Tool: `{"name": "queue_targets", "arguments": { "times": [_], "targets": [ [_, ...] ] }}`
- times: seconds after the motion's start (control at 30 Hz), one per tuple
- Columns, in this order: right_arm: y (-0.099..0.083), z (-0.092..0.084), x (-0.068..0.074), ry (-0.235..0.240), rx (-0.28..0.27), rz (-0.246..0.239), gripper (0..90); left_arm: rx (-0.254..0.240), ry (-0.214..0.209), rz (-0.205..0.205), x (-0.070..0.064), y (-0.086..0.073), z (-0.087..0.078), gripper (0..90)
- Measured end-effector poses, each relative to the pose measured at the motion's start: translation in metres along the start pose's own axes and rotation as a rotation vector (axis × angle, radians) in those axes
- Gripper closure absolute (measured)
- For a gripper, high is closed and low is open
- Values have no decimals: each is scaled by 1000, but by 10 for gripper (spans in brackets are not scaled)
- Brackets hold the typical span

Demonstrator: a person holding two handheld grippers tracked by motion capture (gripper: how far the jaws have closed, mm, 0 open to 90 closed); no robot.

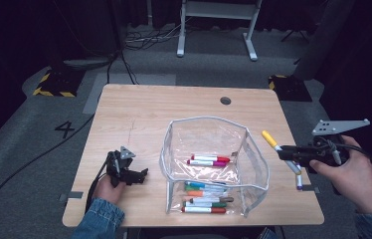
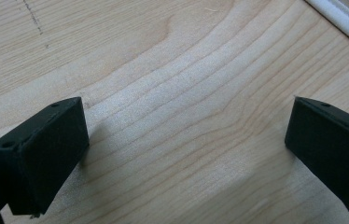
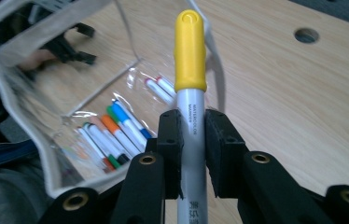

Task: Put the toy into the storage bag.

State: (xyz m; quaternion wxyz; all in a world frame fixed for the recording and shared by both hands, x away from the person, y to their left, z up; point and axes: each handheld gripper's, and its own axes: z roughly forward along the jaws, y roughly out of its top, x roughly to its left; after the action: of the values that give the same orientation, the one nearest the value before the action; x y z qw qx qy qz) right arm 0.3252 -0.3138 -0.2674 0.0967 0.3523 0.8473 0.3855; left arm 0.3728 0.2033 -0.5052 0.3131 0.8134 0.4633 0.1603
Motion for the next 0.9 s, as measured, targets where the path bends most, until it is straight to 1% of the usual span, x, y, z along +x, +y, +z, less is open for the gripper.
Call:
{"name": "queue_targets", "arguments": {
  "times": [0.17, 0.2, 0.23, 0.3, 0.33, 0.43, 0.5, 0.6, 0.67, 0.7, 0.8, 0.9],
  "targets": [
    [27, 6, 22, 51, 17, -89, 770, 0, 0, 1, 0, 0, 0, 0],
    [32, 9, 26, 62, 23, -105, 770, 0, 0, 0, 0, 0, 0, 0],
    [38, 12, 31, 76, 33, -131, 770, 0, 0, 1, 0, 0, 0, 0],
    [47, 19, 39, 94, 47, -162, 770, 0, 0, 1, 0, 0, 0, 0],
    [51, 23, 43, 106, 57, -183, 770, 0, 0, 1, 0, 0, 0, 0],
    [63, 38, 54, 162, 88, -229, 771, 0, 0, 1, 0, 0, 0, 0],
    [70, 52, 62, 189, 116, -257, 770, 0, 0, 1, 0, 0, 0, 0],
    [75, 69, 68, 214, 151, -294, 770, 0, 0, 1, 0, 0, 0, 0],
    [77, 84, 73, 245, 181, -318, 770, 0, 0, 1, 0, 0, 0, 0],
    [77, 92, 76, 265, 198, -332, 771, 0, 0, 1, 0, 0, 0, 0],
    [75, 110, 82, 299, 241, -353, 770, 0, 0, 1, 0, 0, 0, 0],
    [72, 129, 88, 331, 286, -387, 770, 0, 0, 1, 0, 0, 0, 0]
  ]
}}
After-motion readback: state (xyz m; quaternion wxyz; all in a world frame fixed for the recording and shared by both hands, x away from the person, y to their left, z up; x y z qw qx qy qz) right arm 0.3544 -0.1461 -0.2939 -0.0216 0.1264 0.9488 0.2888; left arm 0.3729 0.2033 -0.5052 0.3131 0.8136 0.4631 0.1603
